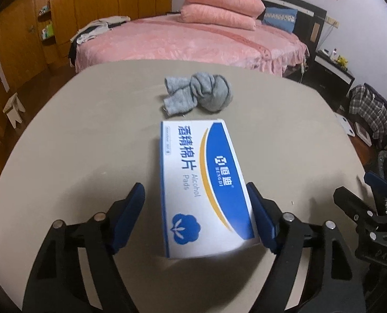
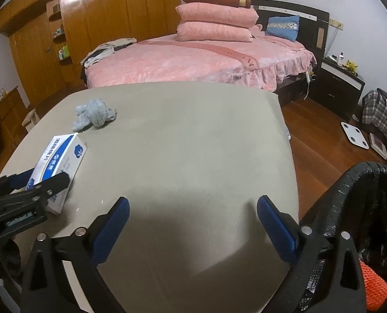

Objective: Collect trash
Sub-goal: 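Grasp the white-blue Alcohol Pads box with the left tool, then grasp the grey cloth with the right tool while the left tool holds the box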

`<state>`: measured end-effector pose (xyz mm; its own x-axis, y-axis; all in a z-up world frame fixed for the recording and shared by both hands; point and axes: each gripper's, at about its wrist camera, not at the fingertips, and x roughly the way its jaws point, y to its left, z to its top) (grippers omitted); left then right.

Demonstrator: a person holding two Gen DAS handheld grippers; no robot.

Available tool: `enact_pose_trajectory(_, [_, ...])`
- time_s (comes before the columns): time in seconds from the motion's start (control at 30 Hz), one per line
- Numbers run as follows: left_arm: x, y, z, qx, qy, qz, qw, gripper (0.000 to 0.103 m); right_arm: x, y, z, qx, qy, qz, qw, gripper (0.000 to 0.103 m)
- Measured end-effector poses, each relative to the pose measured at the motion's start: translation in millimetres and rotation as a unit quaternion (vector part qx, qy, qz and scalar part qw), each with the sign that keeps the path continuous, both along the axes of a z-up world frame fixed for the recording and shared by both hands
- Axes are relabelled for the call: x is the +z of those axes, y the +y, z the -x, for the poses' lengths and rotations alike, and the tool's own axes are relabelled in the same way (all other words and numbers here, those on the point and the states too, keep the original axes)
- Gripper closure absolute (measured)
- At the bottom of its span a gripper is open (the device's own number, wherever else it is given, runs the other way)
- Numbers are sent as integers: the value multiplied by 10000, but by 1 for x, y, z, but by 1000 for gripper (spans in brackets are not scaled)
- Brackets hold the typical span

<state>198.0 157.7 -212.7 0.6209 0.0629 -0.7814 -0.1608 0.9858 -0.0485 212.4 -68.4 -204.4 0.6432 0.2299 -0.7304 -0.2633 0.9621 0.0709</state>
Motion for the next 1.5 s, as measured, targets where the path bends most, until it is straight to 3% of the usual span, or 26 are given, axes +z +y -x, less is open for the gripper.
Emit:
enact_pose_trajectory(0.13, [-3,-3,-2,-18,84,-125,9999,32,-2,4,-1,80,47,90,9999,8])
enact_pose_trajectory(0.2, [-2,-1,0,16,49,-112,9999,47,-5,7,-2,119,113,141,9998,8])
enact_pose_trajectory(0.23, [-2,0,0,30,31,-90,10000,49,-7,8,-3,125,164,174,9996,8])
enact_pose_trajectory(0.73, [23,19,12,224,-448,-82,9987,50,-6,14,-9,146,171,154,9996,8])
enact_pose_trajectory(1.2, [26,95,-8,810,-399,-259,9956,50,13,98,-50,713,-194,-10,9973,8])
enact_pose_trajectory(1.5, [17,137,-32,1078,-313,-184,9935,49,13,156,-85,979,-157,-74,9950,8])
